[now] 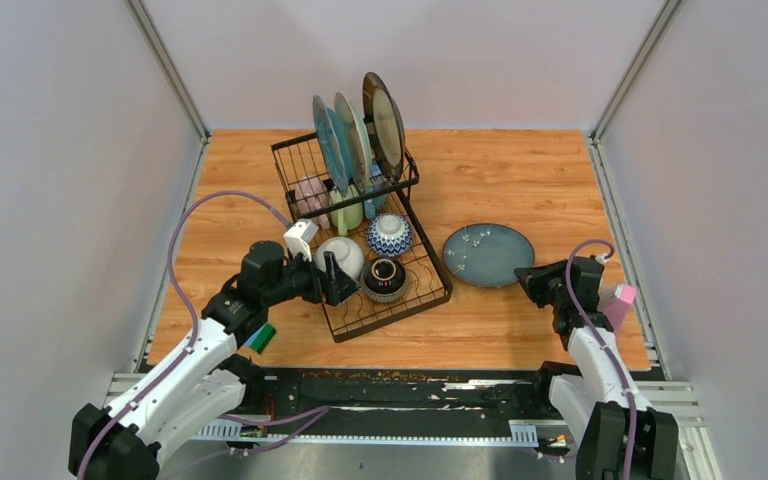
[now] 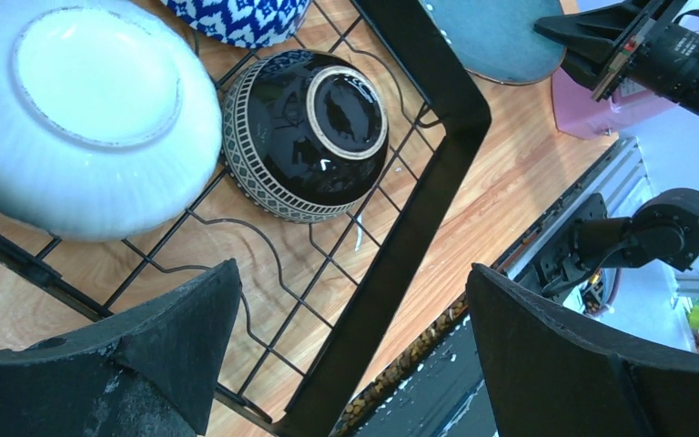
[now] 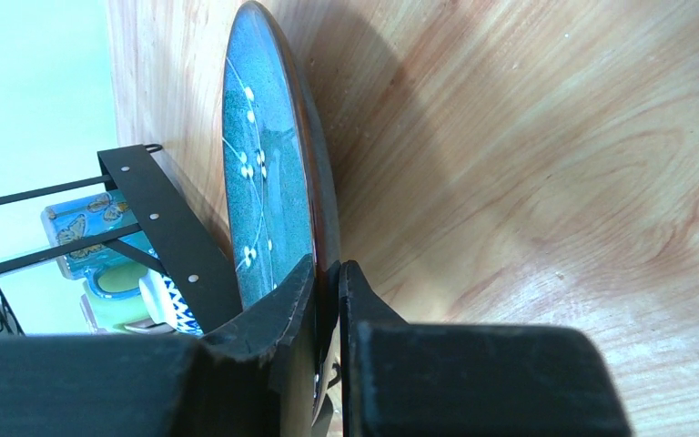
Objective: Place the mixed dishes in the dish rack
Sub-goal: Pick up the plate at the center of the board.
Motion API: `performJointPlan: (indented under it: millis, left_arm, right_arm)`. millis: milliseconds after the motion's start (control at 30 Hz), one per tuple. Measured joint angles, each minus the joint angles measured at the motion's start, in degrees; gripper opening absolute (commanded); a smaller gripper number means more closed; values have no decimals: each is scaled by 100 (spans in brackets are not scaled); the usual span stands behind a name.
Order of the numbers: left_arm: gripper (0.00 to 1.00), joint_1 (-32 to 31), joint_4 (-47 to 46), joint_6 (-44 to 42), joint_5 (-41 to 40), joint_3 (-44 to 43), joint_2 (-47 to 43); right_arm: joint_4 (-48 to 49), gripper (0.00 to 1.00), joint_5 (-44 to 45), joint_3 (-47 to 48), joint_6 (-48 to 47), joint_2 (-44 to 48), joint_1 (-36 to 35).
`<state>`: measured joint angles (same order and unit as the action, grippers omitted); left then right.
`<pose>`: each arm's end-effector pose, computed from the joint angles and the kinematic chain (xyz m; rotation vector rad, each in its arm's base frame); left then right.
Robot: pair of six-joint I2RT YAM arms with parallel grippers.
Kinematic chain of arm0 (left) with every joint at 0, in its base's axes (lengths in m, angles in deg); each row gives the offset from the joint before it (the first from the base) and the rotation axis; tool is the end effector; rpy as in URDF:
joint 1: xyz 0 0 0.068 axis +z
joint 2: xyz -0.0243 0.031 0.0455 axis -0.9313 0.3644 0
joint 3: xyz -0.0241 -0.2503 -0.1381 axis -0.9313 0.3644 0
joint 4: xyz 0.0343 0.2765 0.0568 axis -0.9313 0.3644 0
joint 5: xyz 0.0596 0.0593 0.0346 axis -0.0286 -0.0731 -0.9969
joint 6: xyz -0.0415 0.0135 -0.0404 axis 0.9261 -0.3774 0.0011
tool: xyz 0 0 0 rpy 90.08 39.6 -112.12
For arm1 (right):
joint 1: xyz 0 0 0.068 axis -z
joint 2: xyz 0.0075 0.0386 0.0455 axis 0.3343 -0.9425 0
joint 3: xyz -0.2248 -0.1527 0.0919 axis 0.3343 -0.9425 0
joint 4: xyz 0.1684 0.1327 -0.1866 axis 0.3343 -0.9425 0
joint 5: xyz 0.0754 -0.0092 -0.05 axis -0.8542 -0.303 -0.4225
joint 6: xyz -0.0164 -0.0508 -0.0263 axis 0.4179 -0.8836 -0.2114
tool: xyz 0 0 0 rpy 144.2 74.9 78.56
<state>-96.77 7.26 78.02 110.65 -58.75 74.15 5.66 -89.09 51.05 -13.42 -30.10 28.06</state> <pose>0.1675 -0.1076 0.2393 0.1746 2.1655 -1.0153 0.1857 -0.0183 0.1508 1.2036 1.9886 0.7172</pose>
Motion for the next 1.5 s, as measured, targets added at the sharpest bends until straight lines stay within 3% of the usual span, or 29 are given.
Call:
performJointPlan:
  millis: [467, 733, 1067, 1400, 1500]
  left_arm:
    - [100, 0, -28, 28, 138, 0, -66]
    - [100, -2, -212, 481, 24, 0, -61]
    - [95, -146, -750, 1285, -177, 0, 175]
    - [94, -1049, -1204, 1672, -758, -120, 1014]
    - [89, -1163, -1541, 1799, -785, -131, 1270]
  right_arm:
    - [-197, 0, -385, 157, 9, 474, 282]
    - [-404, 0, -658, 214, -92, 1207, 293]
    - [-643, 0, -2109, 214, -535, 1587, 297]
    - [-387, 0, -3377, 249, -901, 1292, -44]
    - [-264, 0, -3539, 319, -966, 1185, -280]
